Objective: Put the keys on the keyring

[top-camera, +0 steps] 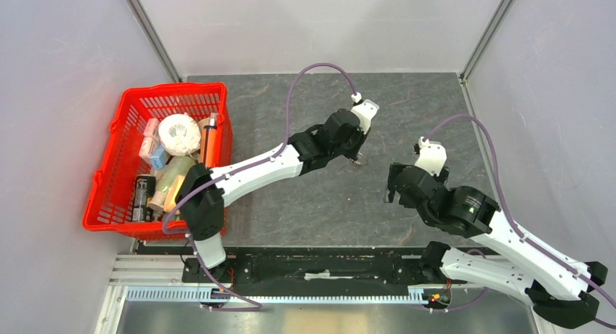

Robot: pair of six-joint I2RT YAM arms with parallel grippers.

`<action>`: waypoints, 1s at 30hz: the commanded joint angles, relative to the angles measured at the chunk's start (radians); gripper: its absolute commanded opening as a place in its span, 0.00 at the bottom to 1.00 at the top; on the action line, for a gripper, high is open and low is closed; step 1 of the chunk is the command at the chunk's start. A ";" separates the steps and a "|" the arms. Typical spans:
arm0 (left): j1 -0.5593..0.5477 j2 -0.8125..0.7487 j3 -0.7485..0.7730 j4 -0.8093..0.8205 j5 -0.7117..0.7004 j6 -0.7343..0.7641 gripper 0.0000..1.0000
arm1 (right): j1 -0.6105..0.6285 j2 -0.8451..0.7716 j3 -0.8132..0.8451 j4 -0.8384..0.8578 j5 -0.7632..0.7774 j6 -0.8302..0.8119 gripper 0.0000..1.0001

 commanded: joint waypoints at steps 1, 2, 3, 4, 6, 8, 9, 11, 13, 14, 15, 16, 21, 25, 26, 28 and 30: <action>0.016 0.045 0.084 0.062 0.024 -0.007 0.02 | 0.002 -0.005 -0.021 0.035 -0.018 0.010 0.97; 0.019 0.056 0.097 0.063 0.027 -0.008 0.02 | 0.002 -0.004 -0.023 0.037 -0.021 0.010 0.97; 0.023 0.067 0.109 0.061 0.029 -0.010 0.02 | 0.003 -0.004 -0.025 0.037 -0.023 0.010 0.97; 0.024 0.077 0.119 0.058 0.031 -0.012 0.02 | 0.002 -0.005 -0.028 0.037 -0.022 0.010 0.97; 0.025 0.089 0.127 0.056 0.031 -0.013 0.02 | 0.003 -0.007 -0.034 0.036 -0.024 0.012 0.97; 0.025 0.097 0.118 0.059 0.034 -0.018 0.02 | 0.002 -0.011 -0.038 0.043 -0.031 0.012 0.97; 0.025 0.102 0.115 0.062 0.034 -0.020 0.02 | 0.003 -0.010 -0.042 0.049 -0.037 0.012 0.97; 0.025 0.114 0.117 0.062 0.034 -0.022 0.02 | 0.002 -0.006 -0.050 0.065 -0.052 0.008 0.97; 0.025 0.126 0.121 0.057 0.031 -0.021 0.02 | 0.003 0.005 -0.052 0.073 -0.062 0.006 0.97; 0.025 0.127 0.118 0.058 0.028 -0.022 0.02 | 0.003 0.012 -0.054 0.075 -0.065 0.006 0.97; 0.025 0.129 0.109 0.059 0.025 -0.022 0.02 | 0.003 0.016 -0.055 0.076 -0.068 0.007 0.97; 0.025 0.127 0.099 0.063 0.021 -0.024 0.02 | 0.003 0.023 -0.056 0.078 -0.071 0.006 0.97; 0.026 0.117 -0.004 0.102 0.011 -0.043 0.02 | 0.003 0.043 -0.057 0.097 -0.094 -0.004 0.97; 0.026 0.109 -0.079 0.130 0.012 -0.063 0.02 | 0.002 0.068 -0.056 0.106 -0.102 -0.007 0.97; 0.026 0.107 -0.093 0.132 0.015 -0.067 0.02 | 0.003 0.074 -0.055 0.108 -0.104 -0.007 0.97; 0.026 0.098 -0.122 0.134 0.014 -0.075 0.02 | 0.003 0.086 -0.051 0.108 -0.107 -0.008 0.97; 0.026 0.083 -0.158 0.145 0.012 -0.080 0.02 | 0.002 0.088 -0.053 0.108 -0.106 -0.004 0.97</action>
